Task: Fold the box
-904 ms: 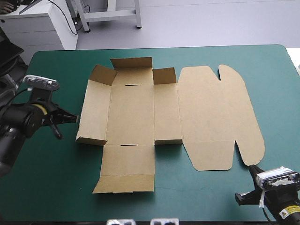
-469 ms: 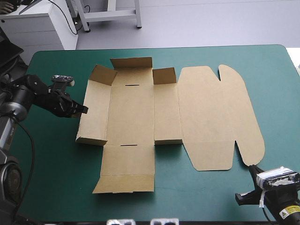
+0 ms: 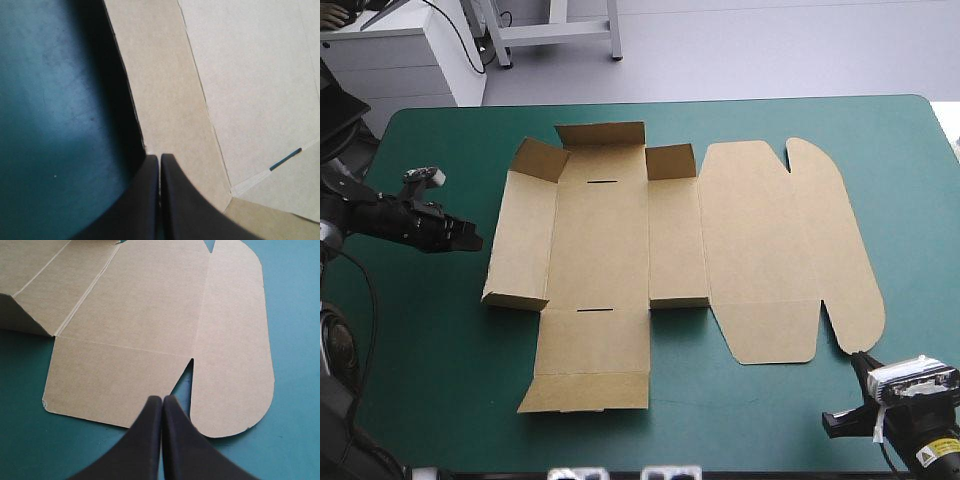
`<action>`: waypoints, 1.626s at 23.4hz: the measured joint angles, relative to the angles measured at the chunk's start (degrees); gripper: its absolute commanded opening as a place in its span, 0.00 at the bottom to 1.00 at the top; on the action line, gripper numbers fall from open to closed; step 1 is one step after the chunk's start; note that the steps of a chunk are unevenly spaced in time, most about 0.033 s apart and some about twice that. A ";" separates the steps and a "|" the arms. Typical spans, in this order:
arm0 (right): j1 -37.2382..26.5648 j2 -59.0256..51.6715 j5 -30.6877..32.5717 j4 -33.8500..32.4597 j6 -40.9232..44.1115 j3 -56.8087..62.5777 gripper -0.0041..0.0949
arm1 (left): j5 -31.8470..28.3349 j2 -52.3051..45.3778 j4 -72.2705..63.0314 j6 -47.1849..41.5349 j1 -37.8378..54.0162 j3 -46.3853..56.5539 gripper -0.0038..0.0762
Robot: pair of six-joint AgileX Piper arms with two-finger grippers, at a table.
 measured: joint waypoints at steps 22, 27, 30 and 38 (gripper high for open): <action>0.00 0.00 0.00 0.00 0.00 0.00 0.03 | -0.72 10.03 -3.28 -8.06 -3.93 1.07 0.62; 0.00 0.00 0.00 0.00 0.00 0.00 0.03 | -0.60 10.16 -4.13 -8.06 -7.95 1.23 0.59; 0.00 0.00 0.00 0.00 0.00 0.00 0.03 | -0.65 10.21 -4.05 -8.06 -8.20 1.24 0.47; 0.00 0.00 0.00 0.00 0.00 0.00 0.03 | -0.26 11.13 -6.14 -8.06 -9.43 1.73 0.05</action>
